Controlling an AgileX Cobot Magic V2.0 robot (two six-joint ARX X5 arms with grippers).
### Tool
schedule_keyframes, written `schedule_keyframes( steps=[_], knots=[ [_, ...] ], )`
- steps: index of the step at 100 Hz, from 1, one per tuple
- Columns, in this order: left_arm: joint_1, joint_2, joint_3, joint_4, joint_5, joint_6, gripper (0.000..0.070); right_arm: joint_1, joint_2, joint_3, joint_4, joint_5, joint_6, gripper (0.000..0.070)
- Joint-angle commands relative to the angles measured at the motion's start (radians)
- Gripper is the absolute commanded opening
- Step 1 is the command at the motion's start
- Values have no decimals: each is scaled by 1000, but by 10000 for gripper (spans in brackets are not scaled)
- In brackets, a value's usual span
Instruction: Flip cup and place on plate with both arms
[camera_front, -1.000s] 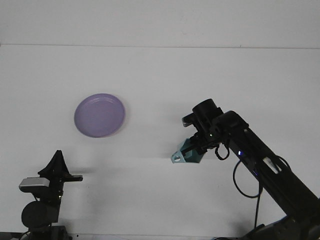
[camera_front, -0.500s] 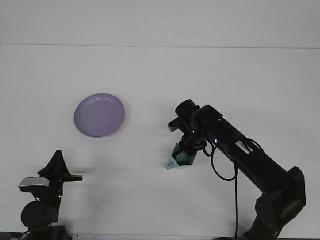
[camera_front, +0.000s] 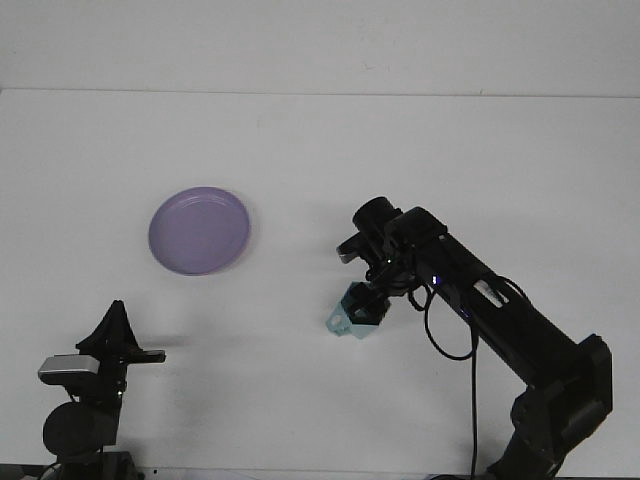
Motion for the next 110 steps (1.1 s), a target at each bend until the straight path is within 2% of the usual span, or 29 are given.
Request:
schedule_keyframes(
  steps=[1,11,27,38,52,65,79,110],
  knots=[
    [0,-2,-11,9,-2,-5,13,-7,-24,32,13,-8,-23,385],
    [0,-2,-8,10,-2,-56,13,-41,-109,32,61,-65,-23,384],
    [0,-2,11,11,-2,-90,13,-125,-299,5,208,-183,-23,384],
    [0,-2,24,10,-2,-104,12,-201,-467,-114,380,-190,-23,378],
    [0,-2,28,10,-2,-103,12,-302,-710,-381,620,-189,-11,367],
    [0,-2,28,8,-2,-103,13,-394,-917,-625,818,-182,18,286],
    [0,-2,28,-2,-2,-103,13,-460,-1083,-806,918,-182,24,3],
    [0,-2,28,-21,-3,-99,13,-505,-1262,-1028,1035,-173,21,0]
  ],
)
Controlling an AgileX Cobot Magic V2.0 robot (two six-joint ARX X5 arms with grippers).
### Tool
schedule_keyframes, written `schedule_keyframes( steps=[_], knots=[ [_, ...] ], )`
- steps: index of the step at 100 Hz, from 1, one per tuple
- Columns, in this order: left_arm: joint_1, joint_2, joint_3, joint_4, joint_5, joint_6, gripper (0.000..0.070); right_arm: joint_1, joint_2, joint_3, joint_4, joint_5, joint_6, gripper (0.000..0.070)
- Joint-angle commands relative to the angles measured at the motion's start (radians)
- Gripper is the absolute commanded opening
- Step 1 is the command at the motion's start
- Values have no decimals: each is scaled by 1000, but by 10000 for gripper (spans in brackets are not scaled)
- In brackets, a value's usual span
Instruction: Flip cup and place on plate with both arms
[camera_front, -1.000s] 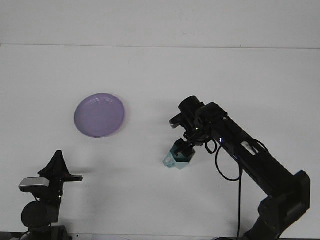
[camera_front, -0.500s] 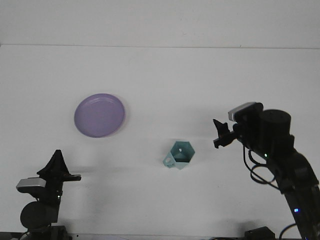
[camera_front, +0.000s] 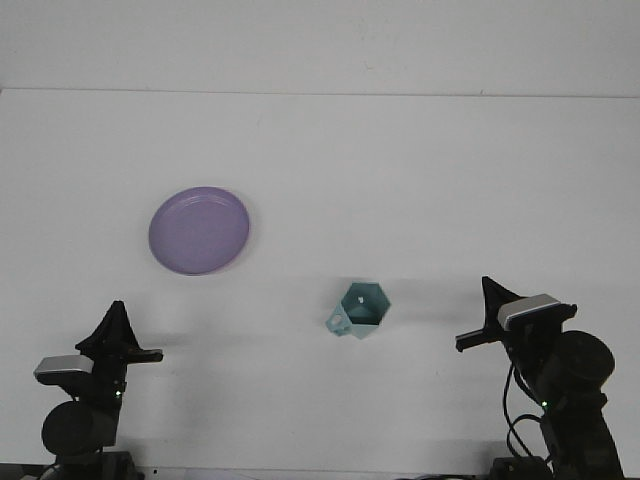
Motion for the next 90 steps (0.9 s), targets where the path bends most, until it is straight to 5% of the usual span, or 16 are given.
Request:
schedule_keyframes(
  steps=[1,29,47,77,90],
  knots=[
    [0,-2,12,10,-3,2,13,-2,-19,-21,24,4,7,0],
    [0,-2,12,15,-3,-2,13,-2,-70,-87,92,3,24,0],
    [0,1,26,10,3,-95,13,-4,-70,-87,92,17,24,0],
    [0,216,348,-228,168,-119,13,-4,-70,-87,92,20,32,0],
    [0,443,587,-398,298,-53,13,-4,-70,-87,99,20,51,0]
  ],
)
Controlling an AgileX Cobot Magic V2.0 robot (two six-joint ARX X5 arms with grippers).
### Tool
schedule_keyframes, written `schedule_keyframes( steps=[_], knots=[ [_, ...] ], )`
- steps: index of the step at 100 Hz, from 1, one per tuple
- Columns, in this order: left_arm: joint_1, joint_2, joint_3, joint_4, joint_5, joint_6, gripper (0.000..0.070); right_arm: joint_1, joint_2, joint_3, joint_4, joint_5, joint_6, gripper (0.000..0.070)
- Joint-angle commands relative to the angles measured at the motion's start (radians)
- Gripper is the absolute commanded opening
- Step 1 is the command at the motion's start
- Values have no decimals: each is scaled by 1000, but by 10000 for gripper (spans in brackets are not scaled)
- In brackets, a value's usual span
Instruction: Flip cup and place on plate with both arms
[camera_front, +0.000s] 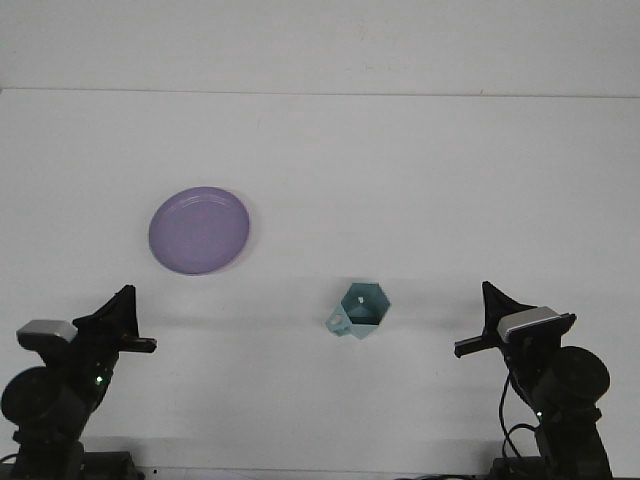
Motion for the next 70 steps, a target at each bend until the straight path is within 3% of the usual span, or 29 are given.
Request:
schedule_keyframes(
  steps=[1,11,33,54,59,70],
  knots=[
    [0,118,131,-74,69,53,13,0,0,4,16,2,27,0],
    [-15,297,315,-233,133,109,13,0,0,4,26,2,32,0],
    [-156,628,643,-557,140,239,13,0,0,4,42,2,50,0],
    [-337,898,857,-702,140,268,25,0,0,4,51,2,54,0],
    [-377,958,898,-726,140,275,95,0,0,4,51,2,55,0],
    [-454,1084,978,-764,140,290,390,0,0,4,51,2,59,0]
  ],
)
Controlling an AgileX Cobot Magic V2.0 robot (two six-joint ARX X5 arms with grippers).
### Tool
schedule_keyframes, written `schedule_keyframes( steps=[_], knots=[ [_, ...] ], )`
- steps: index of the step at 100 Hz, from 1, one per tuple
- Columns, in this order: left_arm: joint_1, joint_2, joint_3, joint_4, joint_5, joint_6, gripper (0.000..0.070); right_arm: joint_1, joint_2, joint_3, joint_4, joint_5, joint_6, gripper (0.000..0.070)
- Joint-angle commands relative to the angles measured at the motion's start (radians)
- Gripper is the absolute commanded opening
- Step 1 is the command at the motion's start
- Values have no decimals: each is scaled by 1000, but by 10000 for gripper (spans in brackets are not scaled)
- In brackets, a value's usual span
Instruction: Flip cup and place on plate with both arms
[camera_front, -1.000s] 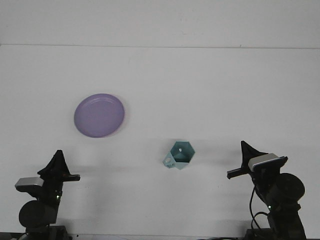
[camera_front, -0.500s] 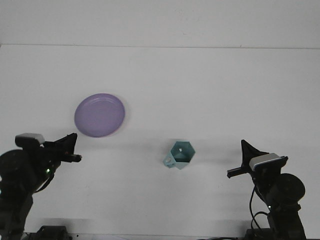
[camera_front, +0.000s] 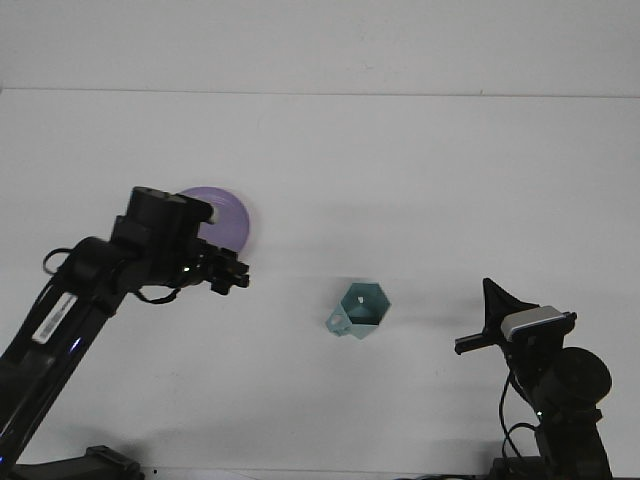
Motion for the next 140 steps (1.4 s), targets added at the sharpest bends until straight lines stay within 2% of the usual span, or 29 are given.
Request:
schedule_keyframes(
  steps=[1,9,40,62,72,99,113,125,132,140],
  knots=[
    [-39,74,53,-15,7,31,407,0,0,4,14,2,19,0],
    [-88,158,102,-27,7,47,467,0,0,4,14,1,20,0],
    [-219,444,330,-86,7,55,466,0,0,5,15,0,27,0],
    [-290,611,509,-183,2,104,464,0,0,5,15,0,32,0],
    [-319,668,567,-193,-3,105,464,0,0,5,15,0,34,0],
    [-371,760,602,-194,-34,112,464,0,0,5,14,0,35,0],
    [-385,800,602,-189,-79,117,464,0,0,5,14,0,35,0],
    [-385,831,602,-182,-79,116,460,0,0,5,14,0,35,0],
    [-384,840,602,-176,-79,116,421,0,0,5,14,0,35,0],
    [-385,841,602,-176,-79,122,221,0,0,5,14,0,35,0]
  ],
)
